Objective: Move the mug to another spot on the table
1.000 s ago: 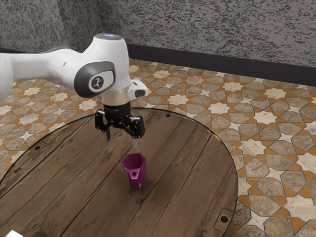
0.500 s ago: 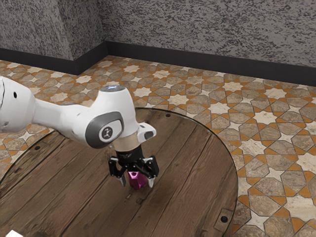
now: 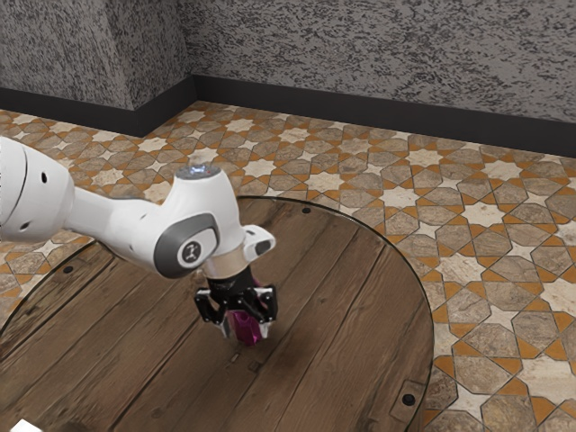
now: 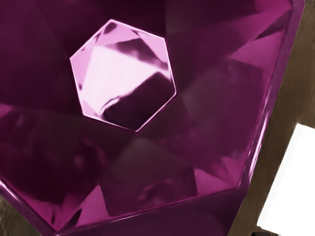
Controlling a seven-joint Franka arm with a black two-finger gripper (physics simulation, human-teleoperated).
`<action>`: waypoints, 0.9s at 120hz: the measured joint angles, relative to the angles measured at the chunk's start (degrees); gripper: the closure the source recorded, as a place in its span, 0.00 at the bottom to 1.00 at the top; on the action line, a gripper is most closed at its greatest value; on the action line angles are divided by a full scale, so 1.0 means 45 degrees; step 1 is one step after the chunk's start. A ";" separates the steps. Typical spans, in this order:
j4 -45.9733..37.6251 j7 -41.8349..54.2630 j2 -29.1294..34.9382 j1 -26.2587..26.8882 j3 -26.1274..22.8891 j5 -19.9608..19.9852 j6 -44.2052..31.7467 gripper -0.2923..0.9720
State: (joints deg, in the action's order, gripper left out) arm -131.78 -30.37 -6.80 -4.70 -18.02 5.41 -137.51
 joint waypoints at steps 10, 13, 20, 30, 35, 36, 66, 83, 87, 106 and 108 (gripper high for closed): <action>0.0010 -0.0066 -0.0324 0.0010 0.0062 -0.0181 -0.0441 0.43; 0.0007 -0.0086 -0.0410 0.0015 0.0069 -0.0217 -0.0592 0.43; 0.0004 -0.0136 -0.0565 0.0029 0.0110 -0.0277 -0.0900 0.47; 0.0003 -0.0215 -0.0629 0.0019 0.0202 -0.0353 -0.1214 0.49; 0.0003 -0.0251 -0.0655 0.0011 0.0241 -0.0382 -0.1328 0.49; 0.0003 -0.0259 -0.0662 0.0012 0.0246 -0.0389 -0.1349 0.50; -0.0278 -0.0465 -0.0496 0.0019 0.0424 -0.0472 -0.1691 0.58; -0.0412 -0.0530 -0.0325 0.0027 0.0492 -0.0459 -0.1759 0.63; -0.0412 -0.0548 -0.0288 0.0025 0.0518 -0.0461 -0.1770 0.64; -0.0441 -0.0594 -0.0026 0.0027 0.0702 -0.0436 -0.2004 0.67; -0.0461 -0.0598 0.0010 0.0024 0.0713 -0.0437 -0.2028 0.67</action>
State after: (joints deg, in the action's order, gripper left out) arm -133.86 -33.06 -6.75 -4.59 -14.81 3.45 -146.64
